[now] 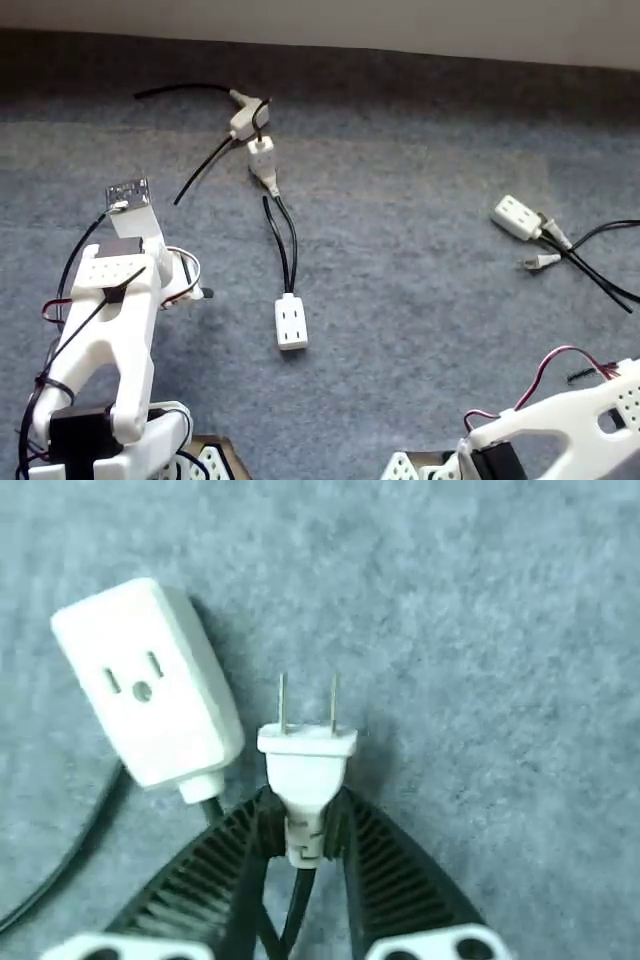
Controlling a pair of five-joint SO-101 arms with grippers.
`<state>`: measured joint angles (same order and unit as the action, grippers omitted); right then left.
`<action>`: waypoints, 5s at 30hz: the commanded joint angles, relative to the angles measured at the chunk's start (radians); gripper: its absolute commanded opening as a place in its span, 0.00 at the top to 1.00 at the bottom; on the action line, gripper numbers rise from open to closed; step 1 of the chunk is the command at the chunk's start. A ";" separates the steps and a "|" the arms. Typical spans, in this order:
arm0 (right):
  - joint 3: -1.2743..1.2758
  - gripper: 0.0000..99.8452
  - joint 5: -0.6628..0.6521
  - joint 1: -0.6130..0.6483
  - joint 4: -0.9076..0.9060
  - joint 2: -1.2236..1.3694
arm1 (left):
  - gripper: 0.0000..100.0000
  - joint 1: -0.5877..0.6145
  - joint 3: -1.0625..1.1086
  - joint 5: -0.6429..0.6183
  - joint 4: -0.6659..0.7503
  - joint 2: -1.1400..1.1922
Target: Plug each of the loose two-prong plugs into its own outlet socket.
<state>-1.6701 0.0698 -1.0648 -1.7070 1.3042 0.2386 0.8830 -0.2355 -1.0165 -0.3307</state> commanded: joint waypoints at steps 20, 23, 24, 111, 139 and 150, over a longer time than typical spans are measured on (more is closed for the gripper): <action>-0.087 0.98 0.226 0.648 -0.064 -0.699 | 0.74 -0.015 -0.005 -0.005 0.011 -0.008; -0.044 0.98 0.226 0.802 -0.064 -0.736 | 0.74 -0.015 -0.007 -0.005 0.011 -0.008; -0.002 0.98 0.226 0.852 -0.064 -0.751 | 0.74 -0.015 -0.007 -0.005 0.011 -0.008; 0.774 0.75 -0.155 0.265 1.041 -0.275 | 0.74 -0.015 -0.002 -0.005 0.028 -0.004; -0.053 0.86 -0.155 0.340 0.429 -0.004 | 0.74 -0.015 -0.002 -0.005 0.029 -0.004; 0.044 0.83 -0.155 0.328 0.421 -0.001 | 0.74 -0.015 -0.002 -0.005 0.031 -0.004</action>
<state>-1.6226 -0.0821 -0.7411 -1.2758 1.3257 0.2386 0.8846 -0.2355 -0.9966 -0.3307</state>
